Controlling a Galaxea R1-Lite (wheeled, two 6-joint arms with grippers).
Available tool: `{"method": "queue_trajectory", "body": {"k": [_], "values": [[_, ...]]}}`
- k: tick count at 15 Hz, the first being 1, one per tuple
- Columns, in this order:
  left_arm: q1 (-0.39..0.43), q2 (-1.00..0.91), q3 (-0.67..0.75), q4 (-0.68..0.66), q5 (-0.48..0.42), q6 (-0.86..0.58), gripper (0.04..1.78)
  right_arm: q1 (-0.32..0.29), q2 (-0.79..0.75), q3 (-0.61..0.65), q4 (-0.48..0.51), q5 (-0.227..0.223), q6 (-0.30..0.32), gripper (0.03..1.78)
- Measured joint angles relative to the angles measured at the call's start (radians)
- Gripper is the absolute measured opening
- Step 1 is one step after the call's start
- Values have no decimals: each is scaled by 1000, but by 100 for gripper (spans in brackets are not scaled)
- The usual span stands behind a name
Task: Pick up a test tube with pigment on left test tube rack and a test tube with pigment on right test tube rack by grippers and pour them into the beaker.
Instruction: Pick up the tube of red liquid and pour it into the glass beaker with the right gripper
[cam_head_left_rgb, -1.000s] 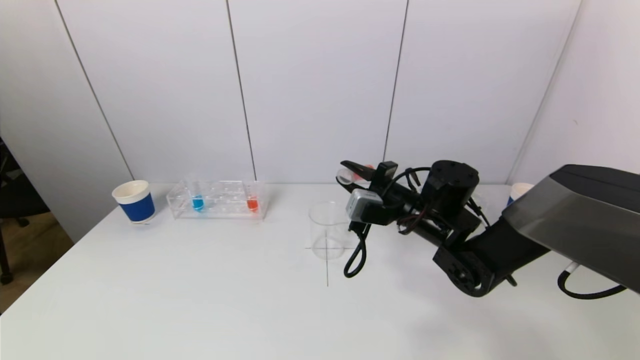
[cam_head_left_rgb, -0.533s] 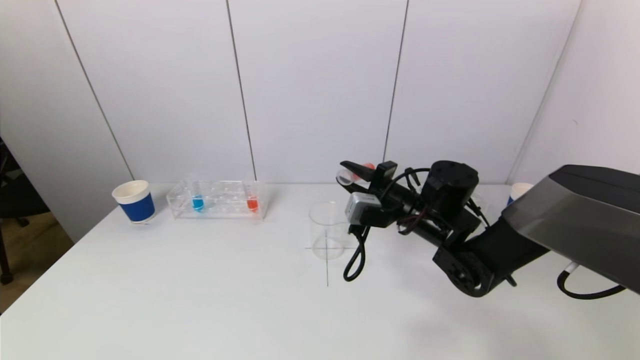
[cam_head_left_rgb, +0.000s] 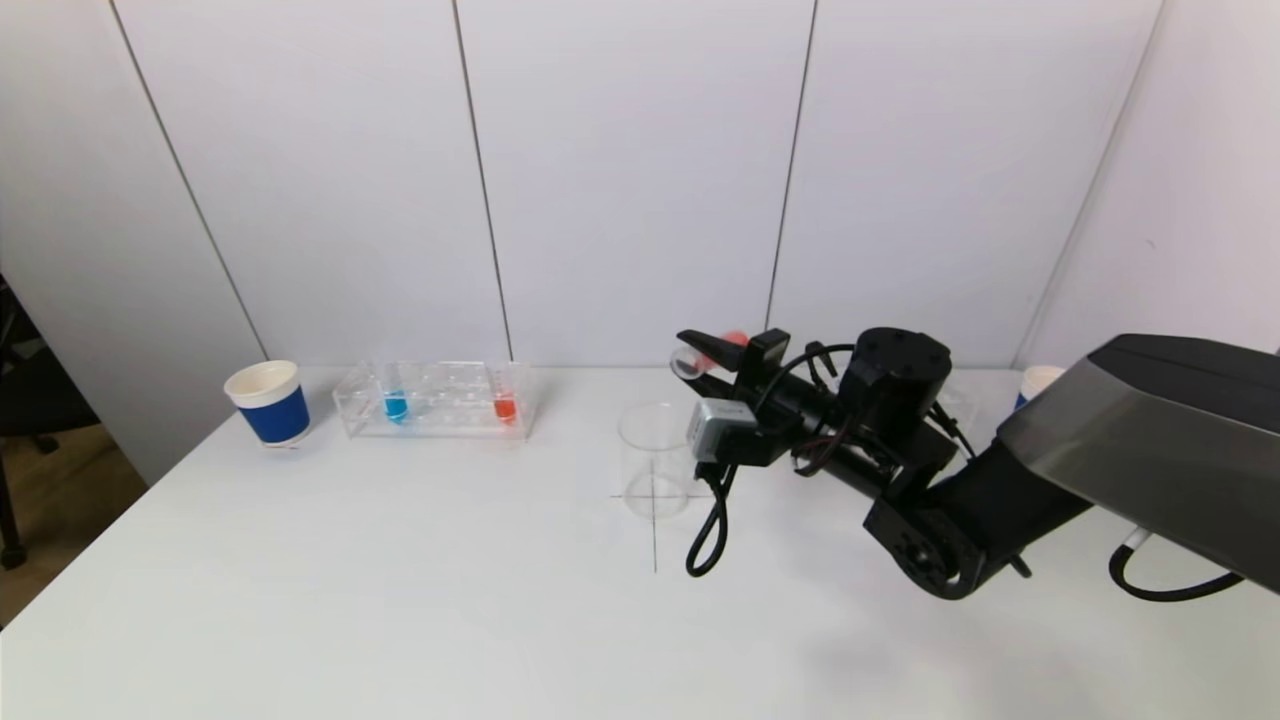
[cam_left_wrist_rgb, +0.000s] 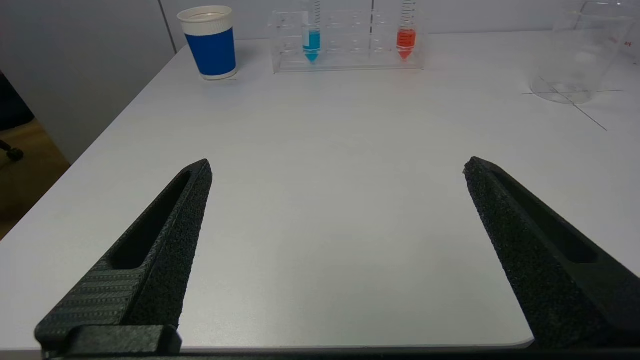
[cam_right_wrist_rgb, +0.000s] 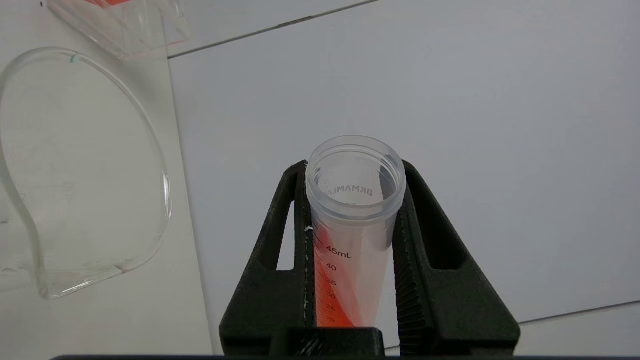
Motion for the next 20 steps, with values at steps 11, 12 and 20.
{"method": "queue_trajectory", "body": {"k": [11,12,20], "values": [[0,0,0,0,0,0,176,-5,17,27,-8,-6,-66,50],[0,0,0,0,0,0,176,-5,20,28,-7,-8,-71,50],[0,0,0,0,0,0,176,-8,29,22,8,-33,-149,50]]}}
